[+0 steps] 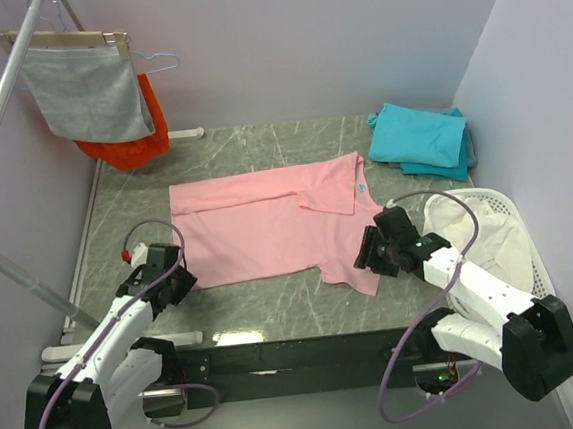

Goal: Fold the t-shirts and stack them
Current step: Grap the side of the flattened tshirt closest away from the robot with both arms

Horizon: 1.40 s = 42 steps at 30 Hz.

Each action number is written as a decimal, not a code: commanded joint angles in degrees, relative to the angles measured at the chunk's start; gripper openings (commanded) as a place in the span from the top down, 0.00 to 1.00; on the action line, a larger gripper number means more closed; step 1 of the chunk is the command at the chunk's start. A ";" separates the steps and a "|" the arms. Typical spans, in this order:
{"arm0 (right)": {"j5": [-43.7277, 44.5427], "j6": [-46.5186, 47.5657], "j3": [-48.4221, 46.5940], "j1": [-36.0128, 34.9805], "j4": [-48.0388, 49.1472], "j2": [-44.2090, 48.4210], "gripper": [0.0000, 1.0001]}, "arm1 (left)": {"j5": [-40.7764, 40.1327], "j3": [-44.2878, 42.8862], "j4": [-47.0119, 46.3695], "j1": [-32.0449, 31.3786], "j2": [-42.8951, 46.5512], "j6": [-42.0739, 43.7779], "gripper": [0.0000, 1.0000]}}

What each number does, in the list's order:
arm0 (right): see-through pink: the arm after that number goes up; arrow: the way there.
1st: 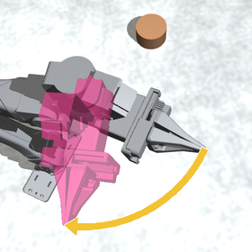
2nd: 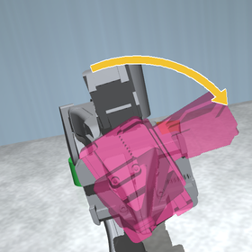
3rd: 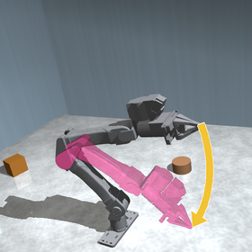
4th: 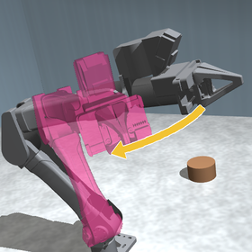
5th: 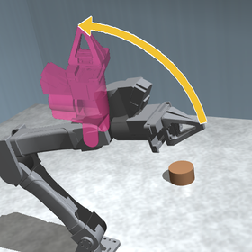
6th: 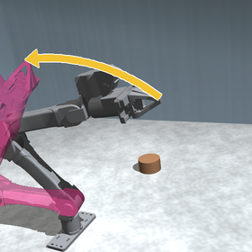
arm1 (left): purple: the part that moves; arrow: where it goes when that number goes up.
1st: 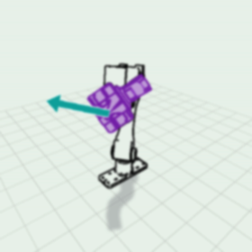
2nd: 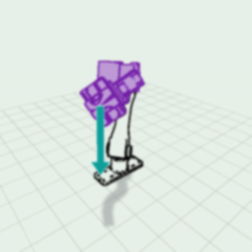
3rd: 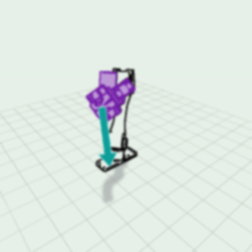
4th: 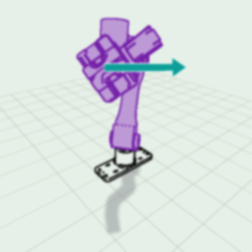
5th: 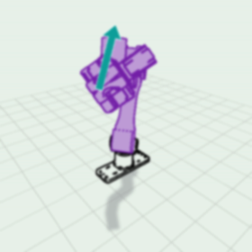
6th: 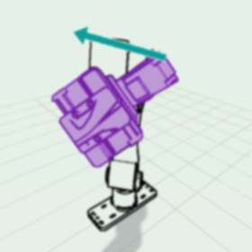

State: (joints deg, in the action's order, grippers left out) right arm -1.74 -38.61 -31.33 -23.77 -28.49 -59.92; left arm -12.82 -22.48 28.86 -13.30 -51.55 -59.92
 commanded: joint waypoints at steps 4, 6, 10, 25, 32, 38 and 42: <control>6.21 -7.26 1.80 -0.75 -6.47 6.12 0.41 | 1.22 1.30 -1.09 -0.76 -0.04 -0.90 0.78; 7.44 -9.01 2.59 -0.93 -8.06 7.70 0.42 | 1.66 1.56 -1.18 -0.85 -0.13 -0.81 0.86; 5.79 -11.04 4.79 -1.37 -8.78 7.72 0.43 | 2.44 1.65 -1.79 -1.03 -0.22 -0.20 0.97; 5.43 -14.30 6.02 -4.00 -5.44 1.04 0.50 | 1.39 1.12 -1.09 -2.70 -0.04 -0.37 0.99; 6.66 -13.51 4.79 -3.92 -5.35 -0.81 1.00 | 0.95 0.95 -0.56 -2.87 0.40 -0.64 0.99; 8.50 -12.28 2.68 -3.92 -7.36 5.14 1.00 | 0.60 0.07 -0.12 -3.05 1.10 -0.72 0.99; 10.35 -10.70 -1.35 -3.92 -10.44 8.24 1.00 | 0.34 -0.89 0.32 -3.13 1.54 -1.07 0.99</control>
State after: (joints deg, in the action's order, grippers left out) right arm 4.75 -51.09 -27.16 -27.24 -36.58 -55.11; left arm -11.03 -20.91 28.64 -16.03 -51.29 -60.73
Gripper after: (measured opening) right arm 0.009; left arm 0.018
